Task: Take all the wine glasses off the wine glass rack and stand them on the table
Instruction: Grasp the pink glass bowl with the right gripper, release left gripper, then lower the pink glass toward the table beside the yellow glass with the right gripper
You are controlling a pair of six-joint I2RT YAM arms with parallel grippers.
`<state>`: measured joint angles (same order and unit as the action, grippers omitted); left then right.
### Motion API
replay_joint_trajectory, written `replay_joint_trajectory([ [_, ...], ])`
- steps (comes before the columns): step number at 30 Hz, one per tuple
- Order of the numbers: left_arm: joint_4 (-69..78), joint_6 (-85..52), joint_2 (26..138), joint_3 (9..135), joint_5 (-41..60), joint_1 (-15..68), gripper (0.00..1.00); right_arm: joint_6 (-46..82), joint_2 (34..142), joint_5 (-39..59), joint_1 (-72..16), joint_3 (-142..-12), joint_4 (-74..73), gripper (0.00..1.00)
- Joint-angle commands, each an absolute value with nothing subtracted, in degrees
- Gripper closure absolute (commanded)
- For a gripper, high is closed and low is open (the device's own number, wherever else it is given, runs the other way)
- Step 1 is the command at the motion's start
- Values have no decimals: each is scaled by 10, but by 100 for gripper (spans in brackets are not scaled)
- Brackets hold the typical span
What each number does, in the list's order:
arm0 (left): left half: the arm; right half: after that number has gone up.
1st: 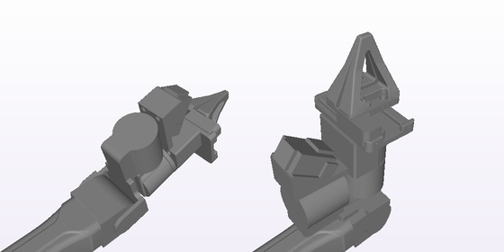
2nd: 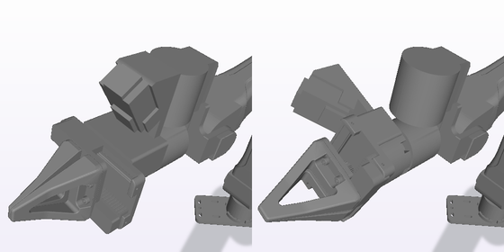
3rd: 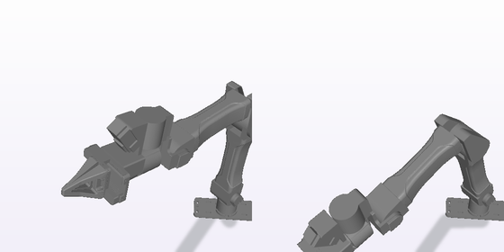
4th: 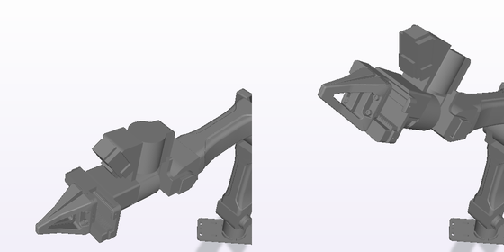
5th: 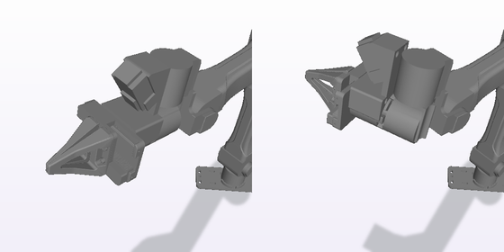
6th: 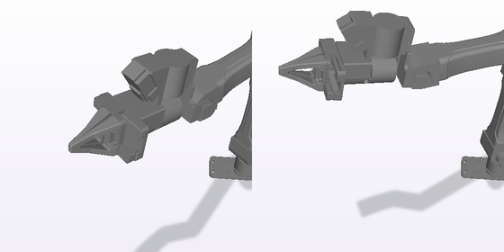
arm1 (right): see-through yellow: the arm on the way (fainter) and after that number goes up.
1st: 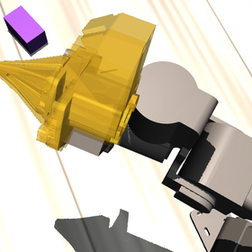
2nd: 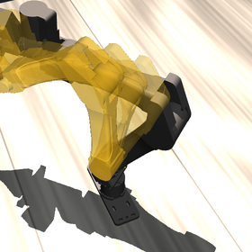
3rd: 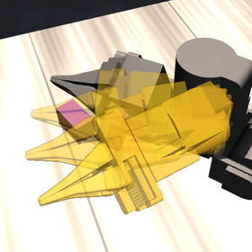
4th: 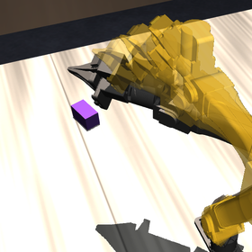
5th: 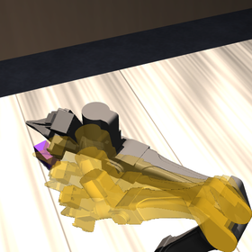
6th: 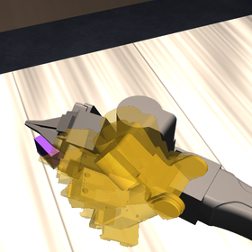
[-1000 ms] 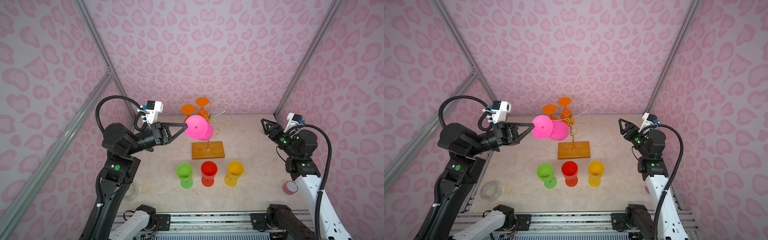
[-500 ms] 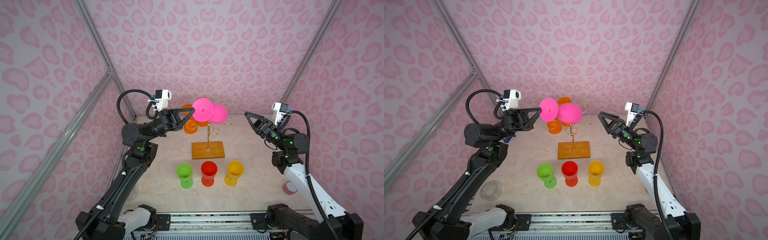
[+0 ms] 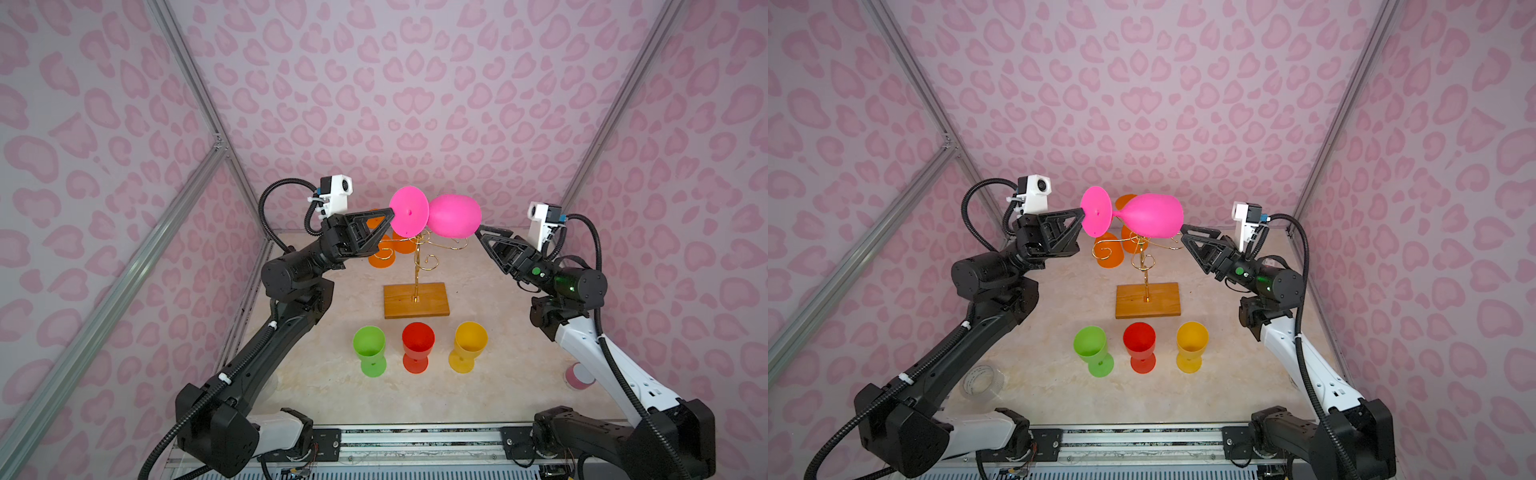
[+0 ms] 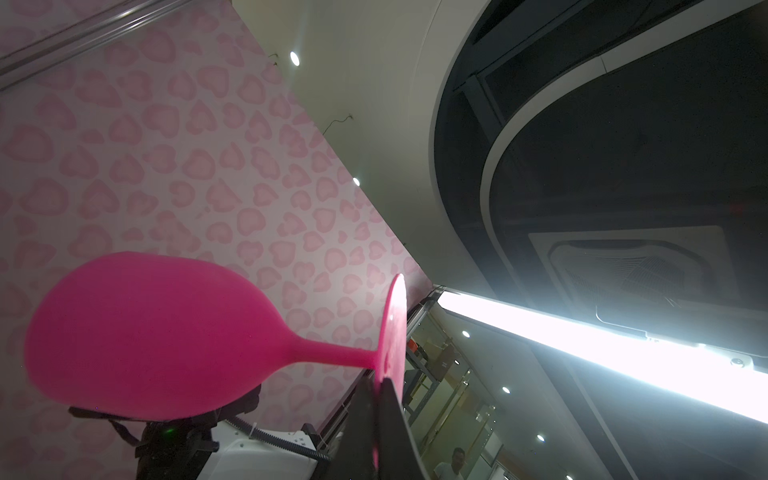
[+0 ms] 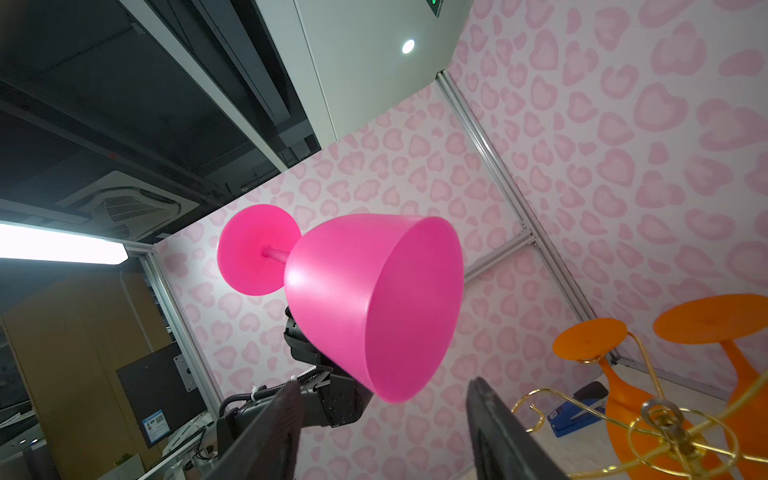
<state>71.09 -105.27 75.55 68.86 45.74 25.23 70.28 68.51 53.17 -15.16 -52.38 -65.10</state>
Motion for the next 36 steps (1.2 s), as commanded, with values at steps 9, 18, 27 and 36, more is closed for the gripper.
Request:
replay_joint_trajectory([
  [9, 785, -1084, 786, 670, 435, 271, 98, 737, 714, 541, -169, -538, -741, 41],
  [18, 822, -1114, 810, 667, 423, 279, 98, 746, 718, 553, -173, -535, -767, 74],
  [27, 876, -1149, 833, 661, 398, 284, 96, 788, 725, 553, -173, -530, -844, 99],
  [36, 913, -1152, 850, 645, 389, 284, 60, 821, 713, 543, -150, -545, -865, 100],
])
